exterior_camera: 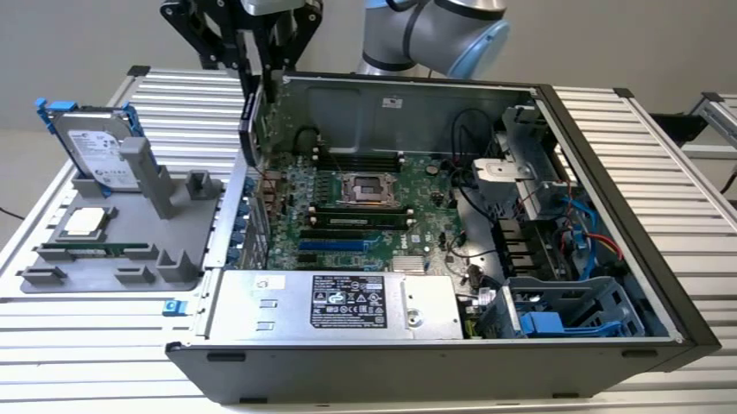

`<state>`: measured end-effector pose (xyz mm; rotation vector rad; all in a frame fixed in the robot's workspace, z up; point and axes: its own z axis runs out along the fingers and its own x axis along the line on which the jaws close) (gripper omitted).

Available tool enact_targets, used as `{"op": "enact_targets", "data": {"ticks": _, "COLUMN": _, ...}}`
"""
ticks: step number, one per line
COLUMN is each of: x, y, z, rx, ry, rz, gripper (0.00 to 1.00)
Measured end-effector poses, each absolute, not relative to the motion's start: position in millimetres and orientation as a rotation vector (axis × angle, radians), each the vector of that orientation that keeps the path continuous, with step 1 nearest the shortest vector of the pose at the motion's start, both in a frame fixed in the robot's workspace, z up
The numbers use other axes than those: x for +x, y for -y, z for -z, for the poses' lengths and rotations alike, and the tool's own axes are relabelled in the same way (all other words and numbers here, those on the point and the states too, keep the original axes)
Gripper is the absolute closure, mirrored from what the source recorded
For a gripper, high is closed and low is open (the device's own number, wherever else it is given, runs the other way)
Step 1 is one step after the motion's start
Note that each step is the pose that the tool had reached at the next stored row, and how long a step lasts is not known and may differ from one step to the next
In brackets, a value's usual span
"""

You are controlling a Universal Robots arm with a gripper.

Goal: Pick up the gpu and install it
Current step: 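Pick up the gpu and move the gpu toward the slot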

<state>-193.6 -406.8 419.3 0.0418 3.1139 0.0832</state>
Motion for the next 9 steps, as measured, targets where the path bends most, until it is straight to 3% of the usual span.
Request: {"op": "enact_targets", "data": {"ticks": 9, "x": -181.3, "y": 406.8, "z": -419.5, "rx": 0.042, "ry": -3.114, "rz": -0.083, "gripper": 1.00}}
